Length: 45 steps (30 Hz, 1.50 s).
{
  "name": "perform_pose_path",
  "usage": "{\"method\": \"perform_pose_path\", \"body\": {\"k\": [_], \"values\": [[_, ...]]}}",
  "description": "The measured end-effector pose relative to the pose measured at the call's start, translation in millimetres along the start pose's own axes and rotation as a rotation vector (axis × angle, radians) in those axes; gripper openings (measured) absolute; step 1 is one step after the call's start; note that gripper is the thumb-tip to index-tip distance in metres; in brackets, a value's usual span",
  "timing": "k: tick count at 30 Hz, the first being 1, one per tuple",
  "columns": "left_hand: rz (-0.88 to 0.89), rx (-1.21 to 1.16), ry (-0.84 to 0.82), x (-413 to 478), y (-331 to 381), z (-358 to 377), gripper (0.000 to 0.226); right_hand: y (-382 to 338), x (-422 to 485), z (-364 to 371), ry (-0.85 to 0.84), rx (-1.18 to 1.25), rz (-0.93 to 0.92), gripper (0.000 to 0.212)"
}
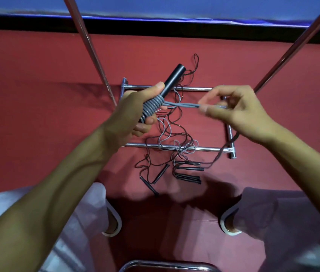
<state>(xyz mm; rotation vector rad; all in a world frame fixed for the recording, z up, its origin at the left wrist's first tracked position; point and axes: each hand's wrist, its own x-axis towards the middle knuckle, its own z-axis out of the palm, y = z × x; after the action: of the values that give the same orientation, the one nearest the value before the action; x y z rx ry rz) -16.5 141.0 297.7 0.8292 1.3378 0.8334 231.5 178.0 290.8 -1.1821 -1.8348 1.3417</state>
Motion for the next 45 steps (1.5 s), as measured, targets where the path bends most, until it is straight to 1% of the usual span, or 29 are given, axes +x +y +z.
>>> {"method": "perform_pose_path", "body": {"k": [1, 3, 5, 6, 7, 8, 10, 11, 12, 13, 14, 15, 17, 19, 21, 23, 24, 26, 27, 28, 30, 31, 32, 34, 36, 40, 41, 43, 45], "values": [[-0.016, 0.002, -0.009, 0, 0, -1, 0.047, 1, -2, 1, 0.025, -0.149, -0.101, 0.007], [-0.043, 0.008, -0.026, 0, -1, -1, 0.048, 3, -5, 0, 0.064, -0.388, -0.216, 0.009], [-0.054, 0.01, -0.03, 0, -1, -1, 0.048, 5, -5, 0, 0.103, -0.503, -0.251, 0.015], [-0.051, 0.009, -0.028, 1, -1, -1, 0.049, 5, -4, 1, 0.105, -0.48, -0.217, 0.02], [-0.043, 0.01, -0.025, 1, -1, -2, 0.049, 6, -3, 2, 0.082, -0.365, -0.127, 0.025], [-0.029, 0.015, -0.023, 2, 0, -2, 0.048, 5, -2, 2, 0.038, -0.177, 0.022, 0.027], [-0.002, 0.041, -0.02, 2, -1, -1, 0.046, 3, 2, 1, -0.118, 0.2, 0.446, 0.028], [0.008, 0.058, -0.017, 2, -2, 2, 0.046, 3, 3, 0, -0.191, 0.33, 0.629, 0.028], [0.016, 0.077, -0.008, 1, -5, 4, 0.046, 3, 5, -1, -0.223, 0.419, 0.737, 0.03], [0.024, 0.098, 0.005, 0, -7, 5, 0.047, 4, 7, -2, -0.222, 0.449, 0.779, 0.031], [0.029, 0.115, 0.017, 1, -8, 6, 0.047, 3, 7, -2, -0.196, 0.437, 0.764, 0.03], [0.029, 0.123, 0.027, 1, -9, 6, 0.048, 3, 7, 0, -0.151, 0.403, 0.676, 0.027], [0.006, 0.108, 0.03, 2, -7, 3, 0.051, 2, 3, 4, -0.061, 0.294, 0.352, 0.008], [-0.029, 0.091, 0.018, 2, -5, 0, 0.052, 1, -1, 6, -0.002, 0.034, -0.018, 0.017], [-0.051, 0.089, 0.007, 2, -4, -2, 0.053, 3, -5, 5, 0.035, -0.325, -0.269, 0.016], [-0.068, 0.096, -0.004, 2, -5, -1, 0.054, 7, -7, 4, 0.076, -0.584, -0.39, 0.02], [-0.072, 0.097, -0.008, 2, -5, -1, 0.054, 8, -7, 3, 0.1, -0.673, -0.395, 0.024], [-0.051, 0.117, -0.001, 3, -6, -1, 0.055, 8, -5, 5, 0.122, -0.782, -0.338, 0.031], [-0.02, 0.154, 0.016, 4, -7, 0, 0.056, 8, -3, 6, 0.08, -0.737, -0.248, 0.036], [0.019, 0.204, 0.041, 5, -8, 2, 0.059, 8, -1, 5, -0.027, -0.571, -0.093, 0.039], [0.091, 0.309, 0.093, 7, -13, 7, 0.066, -1, 0, 0, -0.285, -0.032, 0.288, 0.041], [0.135, 0.374, 0.116, 8, -16, 9, 0.065, -6, 1, -2, -0.35, 0.18, 0.444, 0.039], [0.196, 0.458, 0.144, 9, -18, 12, 0.061, -9, 1, -5, -0.369, 0.311, 0.544, 0.036], [0.332, 0.639, 0.217, 10, -25, 17, 0.052, -9, 4, -7, -0.357, 0.433, 0.637, 0.036], [0.413, 0.79, 0.248, 11, -33, 20, 0.051, -5, 7, -6, -0.321, 0.494, 0.693, 0.036], [0.461, 1.062, 0.112, 8, -42, 24, 0.047, 8, 2, 1, -0.215, 0.592, 0.825, 0.032], [0.461, 1.13, 0.107, 6, -42, 25, 0.05, 11, 0, 4, -0.184, 0.597, 0.849, 0.033], [0.435, 1.277, 0.129, 3, -43, 31, 0.066, 11, -2, 12, -0.157, 0.606, 0.868, 0.033], [0.419, 1.336, 0.131, 2, -49, 41, 0.072, 8, -3, 22, -0.229, 0.623, 0.848, 0.035]]}}
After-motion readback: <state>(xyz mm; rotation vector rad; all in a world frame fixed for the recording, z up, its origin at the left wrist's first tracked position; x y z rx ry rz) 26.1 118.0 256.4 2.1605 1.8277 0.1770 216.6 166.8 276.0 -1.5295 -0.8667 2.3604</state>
